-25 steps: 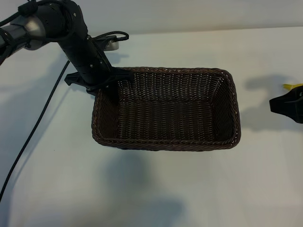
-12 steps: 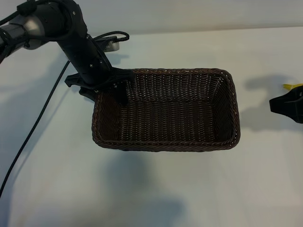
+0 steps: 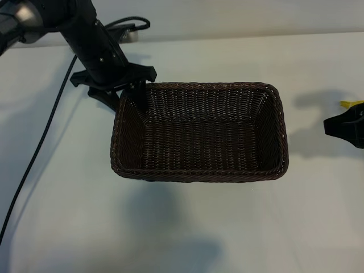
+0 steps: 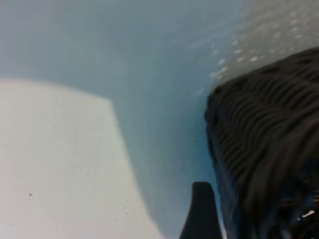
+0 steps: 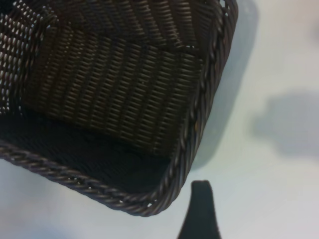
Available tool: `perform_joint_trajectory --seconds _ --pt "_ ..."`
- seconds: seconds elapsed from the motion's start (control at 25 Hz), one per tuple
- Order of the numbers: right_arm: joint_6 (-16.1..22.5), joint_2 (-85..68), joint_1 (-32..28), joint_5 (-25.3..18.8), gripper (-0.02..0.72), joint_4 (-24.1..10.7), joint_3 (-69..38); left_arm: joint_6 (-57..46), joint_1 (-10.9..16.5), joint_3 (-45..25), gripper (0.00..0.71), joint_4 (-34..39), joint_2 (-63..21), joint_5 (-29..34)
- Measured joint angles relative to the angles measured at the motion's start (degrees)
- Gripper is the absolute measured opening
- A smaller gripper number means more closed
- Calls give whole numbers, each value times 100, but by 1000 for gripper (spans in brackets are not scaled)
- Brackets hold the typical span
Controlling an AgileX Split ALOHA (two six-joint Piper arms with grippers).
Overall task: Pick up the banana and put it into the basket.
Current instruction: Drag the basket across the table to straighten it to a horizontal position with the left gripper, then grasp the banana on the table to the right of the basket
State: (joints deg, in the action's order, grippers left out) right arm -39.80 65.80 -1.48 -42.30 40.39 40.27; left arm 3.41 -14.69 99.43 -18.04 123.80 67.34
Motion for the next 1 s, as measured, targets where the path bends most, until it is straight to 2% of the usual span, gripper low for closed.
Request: perform_joint_trajectory --seconds 0.28,0.64,0.76,0.88,1.0 --pt "5 0 0 0 582 0 0 -161 7 28 590 584 -326 0" --pt "5 0 0 0 582 0 0 -188 40 45 589 778 -760 0" --pt "5 0 0 0 582 0 0 -208 47 67 589 1043 -876 0" --pt "5 0 0 0 582 0 0 -383 209 79 589 1342 -881 0" --pt "5 0 0 0 582 0 0 -454 531 79 589 1471 -881 0"
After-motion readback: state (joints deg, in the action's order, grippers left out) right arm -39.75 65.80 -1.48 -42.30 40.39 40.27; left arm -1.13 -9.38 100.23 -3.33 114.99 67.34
